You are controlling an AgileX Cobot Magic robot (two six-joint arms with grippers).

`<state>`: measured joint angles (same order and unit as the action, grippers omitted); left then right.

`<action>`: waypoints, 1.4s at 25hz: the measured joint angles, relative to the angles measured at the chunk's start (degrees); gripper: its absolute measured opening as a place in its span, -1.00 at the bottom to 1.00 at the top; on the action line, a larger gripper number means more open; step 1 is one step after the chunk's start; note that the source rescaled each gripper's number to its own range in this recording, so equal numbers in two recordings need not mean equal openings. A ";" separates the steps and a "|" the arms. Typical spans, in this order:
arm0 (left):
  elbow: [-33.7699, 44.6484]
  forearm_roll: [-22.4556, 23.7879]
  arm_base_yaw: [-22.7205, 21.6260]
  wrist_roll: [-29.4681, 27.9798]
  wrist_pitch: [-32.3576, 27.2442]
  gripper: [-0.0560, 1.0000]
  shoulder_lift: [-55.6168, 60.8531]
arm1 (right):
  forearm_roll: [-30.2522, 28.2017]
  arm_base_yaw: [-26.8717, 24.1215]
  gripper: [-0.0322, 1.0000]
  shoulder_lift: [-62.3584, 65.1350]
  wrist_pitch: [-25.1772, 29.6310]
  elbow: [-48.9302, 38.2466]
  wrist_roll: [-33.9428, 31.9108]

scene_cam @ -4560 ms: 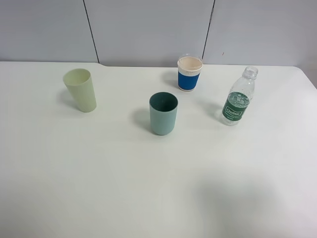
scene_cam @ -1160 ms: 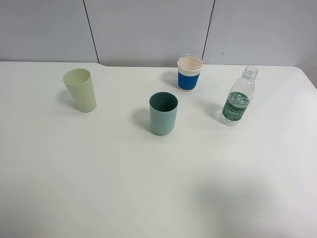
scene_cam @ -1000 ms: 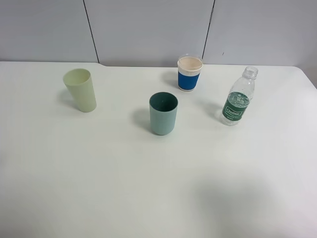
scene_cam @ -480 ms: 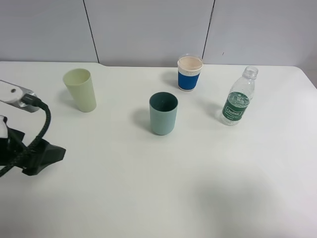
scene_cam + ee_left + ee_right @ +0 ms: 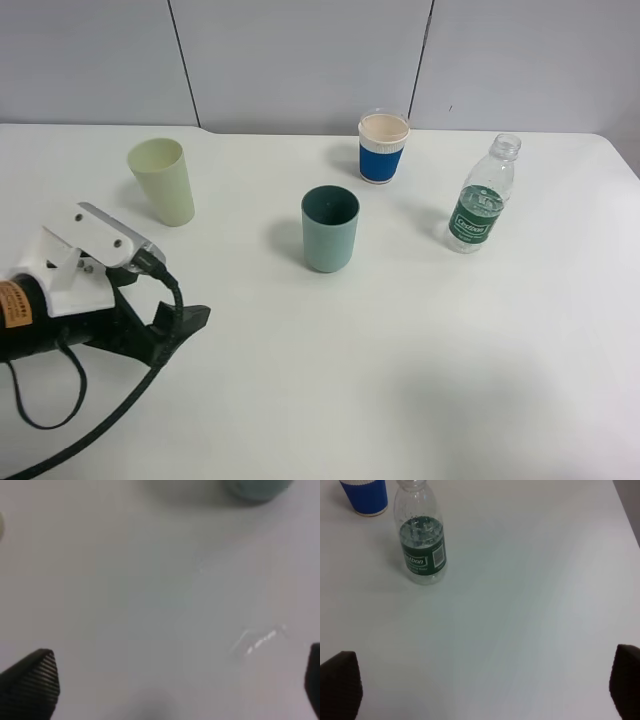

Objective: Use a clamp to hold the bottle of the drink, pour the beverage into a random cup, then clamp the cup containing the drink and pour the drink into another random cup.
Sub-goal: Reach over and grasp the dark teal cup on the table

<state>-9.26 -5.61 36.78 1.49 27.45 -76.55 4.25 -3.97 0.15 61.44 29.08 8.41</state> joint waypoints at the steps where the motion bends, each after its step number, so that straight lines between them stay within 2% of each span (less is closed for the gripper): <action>1: -0.05 0.00 0.30 0.00 4.29 1.00 -2.87 | 0.00 0.00 0.98 0.00 0.00 0.00 0.00; 7: -0.18 -0.25 0.49 -0.22 27.39 1.00 -17.72 | 0.00 0.00 0.98 0.00 0.00 0.00 0.00; 12: -0.38 0.24 0.49 -0.89 37.33 1.00 -25.38 | 0.00 0.00 0.98 0.00 0.00 0.00 0.00; 17: -4.51 2.47 0.49 -1.49 39.51 1.00 -29.42 | 0.00 0.00 0.98 0.00 0.00 0.00 0.00; 24: -12.54 6.85 0.49 -1.93 40.31 1.00 -35.87 | 0.06 0.00 0.98 0.00 0.00 0.00 0.00; 30: -18.15 8.81 0.49 -2.20 40.69 1.00 -41.32 | 0.12 0.00 0.98 0.00 0.00 0.00 0.00; 35: -21.68 12.77 0.49 -2.38 40.69 1.00 -43.53 | 0.12 0.00 0.98 0.00 0.00 0.00 0.00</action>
<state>-30.94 7.16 37.28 -0.90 68.14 -120.07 4.37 -3.97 0.15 61.44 29.08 8.41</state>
